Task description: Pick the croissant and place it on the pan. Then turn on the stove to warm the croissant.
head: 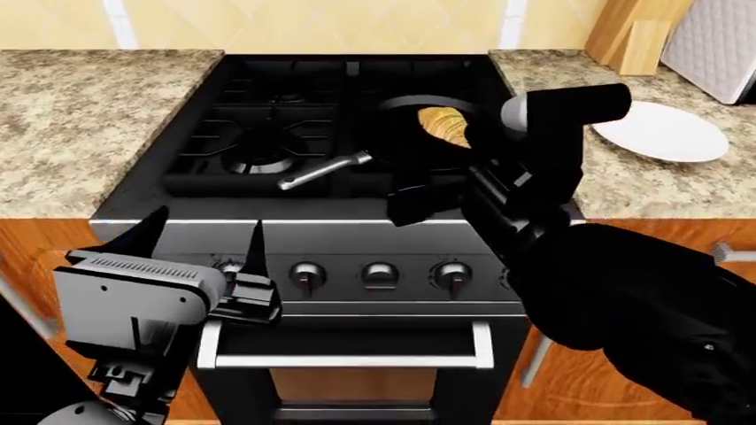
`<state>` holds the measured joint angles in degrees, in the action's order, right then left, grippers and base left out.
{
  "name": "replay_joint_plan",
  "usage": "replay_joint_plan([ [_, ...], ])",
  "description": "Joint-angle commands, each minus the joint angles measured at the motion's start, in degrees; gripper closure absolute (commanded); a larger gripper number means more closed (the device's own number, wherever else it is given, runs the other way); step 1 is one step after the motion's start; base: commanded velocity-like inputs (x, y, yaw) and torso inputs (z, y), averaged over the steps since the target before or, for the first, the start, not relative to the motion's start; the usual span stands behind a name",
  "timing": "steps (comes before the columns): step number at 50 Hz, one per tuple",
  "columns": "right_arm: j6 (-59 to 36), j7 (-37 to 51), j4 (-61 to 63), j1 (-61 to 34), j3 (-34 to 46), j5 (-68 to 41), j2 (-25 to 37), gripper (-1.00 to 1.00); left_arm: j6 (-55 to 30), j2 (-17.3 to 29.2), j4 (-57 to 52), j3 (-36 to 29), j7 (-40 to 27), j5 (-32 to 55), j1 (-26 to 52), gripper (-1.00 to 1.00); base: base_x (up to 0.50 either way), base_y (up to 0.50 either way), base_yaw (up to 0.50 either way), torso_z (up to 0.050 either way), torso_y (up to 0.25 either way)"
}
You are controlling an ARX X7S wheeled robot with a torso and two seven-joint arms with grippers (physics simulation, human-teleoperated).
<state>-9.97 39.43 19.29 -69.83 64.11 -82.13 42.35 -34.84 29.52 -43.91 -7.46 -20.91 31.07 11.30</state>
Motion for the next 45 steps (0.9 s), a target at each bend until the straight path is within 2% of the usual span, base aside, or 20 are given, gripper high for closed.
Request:
replay_joint_plan([
  [1, 1.99, 2.66, 2.05, 1.53, -1.34, -0.47, 1.61, -1.0, 0.21, 0.15, 0.51, -1.14, 0.05, -0.69, -0.07, -1.0, 0.0, 0.0, 0.0, -0.05, 0.0],
  [15, 4.15, 9.94, 8.51, 3.49, -3.34, -1.05, 6.0, -1.0, 0.45, 0.11, 1.01, -2.05, 0.3, -0.84, 0.16, -1.0, 0.0, 0.0, 0.0, -0.05, 0.0],
  [45, 4.21, 17.25, 15.87, 6.45, -3.87, -3.13, 12.48, -1.0, -0.15, -0.89, 1.99, -5.46, 1.34, -0.56, 2.87, -1.0, 0.0, 0.0, 0.0, -0.05, 0.0],
])
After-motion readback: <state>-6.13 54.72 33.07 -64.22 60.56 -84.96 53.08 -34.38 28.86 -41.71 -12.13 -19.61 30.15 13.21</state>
